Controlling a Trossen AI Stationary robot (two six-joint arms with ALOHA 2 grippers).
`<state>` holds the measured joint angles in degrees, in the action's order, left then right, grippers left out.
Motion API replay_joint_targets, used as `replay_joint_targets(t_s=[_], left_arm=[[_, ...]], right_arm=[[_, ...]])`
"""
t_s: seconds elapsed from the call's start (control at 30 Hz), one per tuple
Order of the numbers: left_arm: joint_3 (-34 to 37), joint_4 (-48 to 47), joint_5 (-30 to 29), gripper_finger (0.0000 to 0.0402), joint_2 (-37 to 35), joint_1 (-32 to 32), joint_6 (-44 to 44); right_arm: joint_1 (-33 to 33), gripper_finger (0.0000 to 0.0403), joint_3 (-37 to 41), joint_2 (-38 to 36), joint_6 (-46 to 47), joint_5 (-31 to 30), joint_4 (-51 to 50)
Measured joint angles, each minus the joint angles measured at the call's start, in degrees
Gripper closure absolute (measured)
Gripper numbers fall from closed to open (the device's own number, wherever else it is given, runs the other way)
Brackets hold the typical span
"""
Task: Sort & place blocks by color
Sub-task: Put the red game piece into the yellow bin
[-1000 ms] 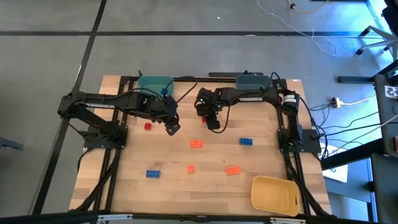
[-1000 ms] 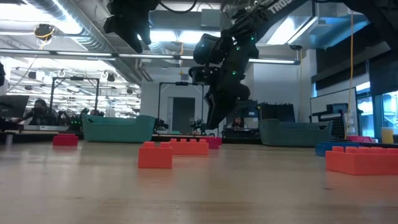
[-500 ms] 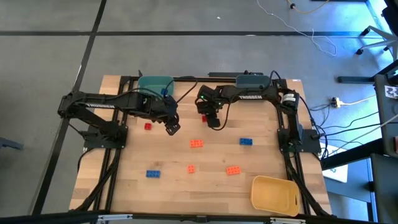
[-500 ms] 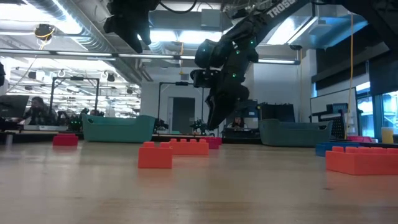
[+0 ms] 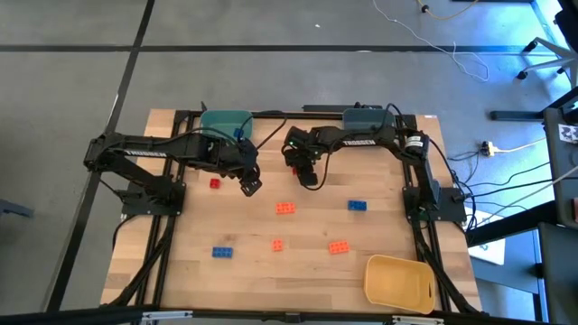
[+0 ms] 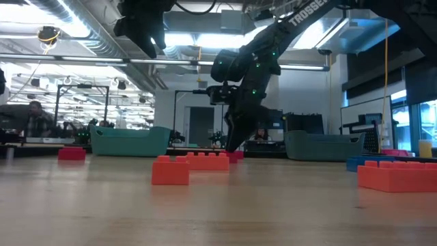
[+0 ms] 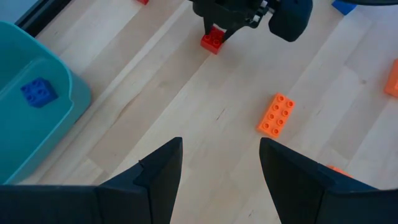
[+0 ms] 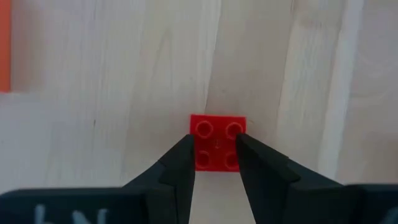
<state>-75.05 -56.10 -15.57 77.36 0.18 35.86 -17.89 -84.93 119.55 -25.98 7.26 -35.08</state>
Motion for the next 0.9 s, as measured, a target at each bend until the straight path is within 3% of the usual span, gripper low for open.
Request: replay_joint_targets(t_s=[0.9], left_arm=[[0.0,0.02,0.27,0.0194,0.0,-0.01,-0.46]], right_arm=[[0.11,0.028,-0.36,0.04,4.17,0.29,-1.77]])
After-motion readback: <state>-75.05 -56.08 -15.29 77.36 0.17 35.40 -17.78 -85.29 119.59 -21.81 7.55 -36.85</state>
